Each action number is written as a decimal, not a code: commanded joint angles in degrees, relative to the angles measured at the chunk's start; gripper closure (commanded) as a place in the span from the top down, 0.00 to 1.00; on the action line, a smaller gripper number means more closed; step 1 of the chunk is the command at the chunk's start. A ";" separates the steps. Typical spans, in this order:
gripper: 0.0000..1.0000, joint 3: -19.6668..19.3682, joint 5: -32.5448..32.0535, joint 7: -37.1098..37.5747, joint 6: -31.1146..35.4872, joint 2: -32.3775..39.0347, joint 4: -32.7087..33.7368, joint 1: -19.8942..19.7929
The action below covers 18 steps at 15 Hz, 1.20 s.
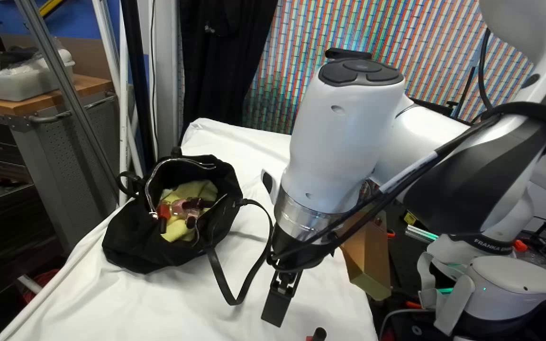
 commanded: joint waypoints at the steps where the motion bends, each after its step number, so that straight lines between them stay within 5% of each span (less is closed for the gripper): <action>1: 1.00 1.57 4.84 -7.40 -0.01 0.35 -0.07 -0.33; 6: 1.00 1.88 7.78 -14.19 -0.59 2.85 -0.27 0.20; 18: 1.00 0.33 5.04 -16.62 2.30 7.86 -1.69 2.64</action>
